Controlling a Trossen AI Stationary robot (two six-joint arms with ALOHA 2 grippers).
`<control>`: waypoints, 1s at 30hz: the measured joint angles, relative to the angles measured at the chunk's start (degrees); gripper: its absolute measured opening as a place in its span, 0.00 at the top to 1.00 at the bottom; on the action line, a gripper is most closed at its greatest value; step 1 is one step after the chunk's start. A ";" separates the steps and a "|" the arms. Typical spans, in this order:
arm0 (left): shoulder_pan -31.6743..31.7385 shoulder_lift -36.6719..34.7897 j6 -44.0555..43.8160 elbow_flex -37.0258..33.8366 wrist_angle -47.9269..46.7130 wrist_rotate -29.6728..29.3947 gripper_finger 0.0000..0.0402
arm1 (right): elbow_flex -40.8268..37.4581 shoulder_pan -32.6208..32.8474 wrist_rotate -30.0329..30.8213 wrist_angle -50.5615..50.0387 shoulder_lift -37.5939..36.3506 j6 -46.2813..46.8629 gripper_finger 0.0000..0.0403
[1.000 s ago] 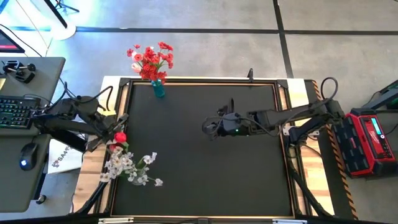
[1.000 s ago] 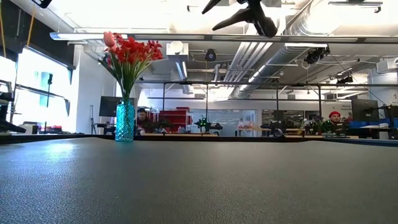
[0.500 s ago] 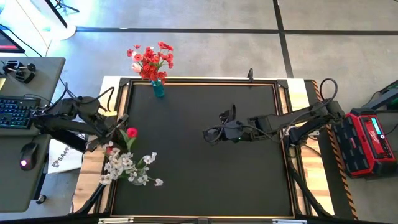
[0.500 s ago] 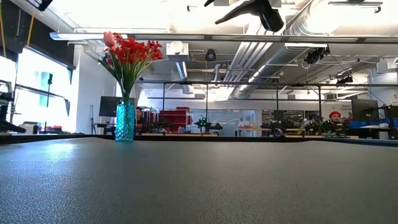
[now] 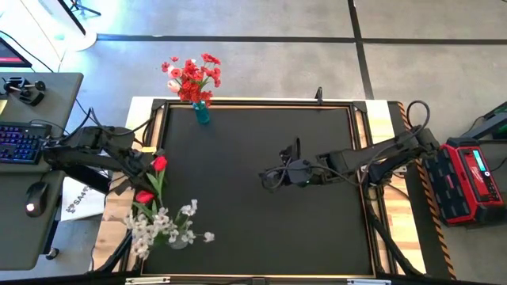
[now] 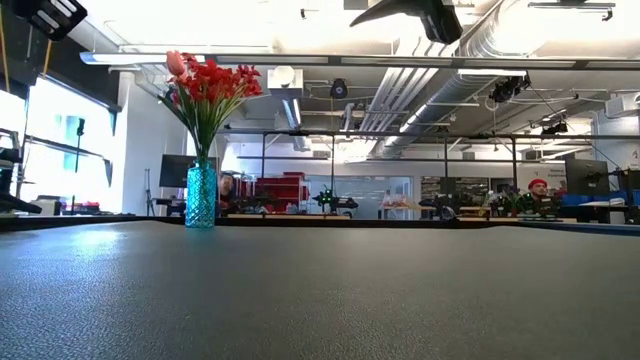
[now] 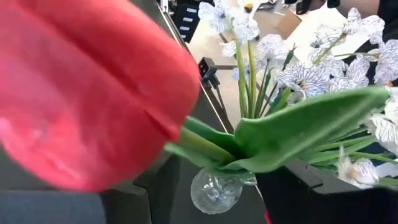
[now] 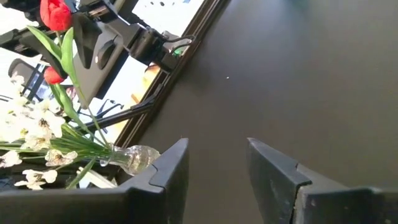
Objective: Sort flowers into vase by color
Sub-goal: Put the red tulip into the transparent vase
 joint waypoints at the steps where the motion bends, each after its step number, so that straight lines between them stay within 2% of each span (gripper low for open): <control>1: 0.00 0.00 0.00 0.00 0.00 0.02 0.54 | 0.00 0.00 -0.04 0.00 0.01 0.01 0.64; 23: 0.00 0.02 2.57 1.11 -0.17 -0.02 0.54 | 0.00 -0.22 -0.03 0.01 0.01 -1.96 0.64; 30: 0.00 0.00 5.83 3.98 -0.59 -3.23 0.54 | 0.00 -0.22 -0.05 0.02 0.01 -3.03 0.64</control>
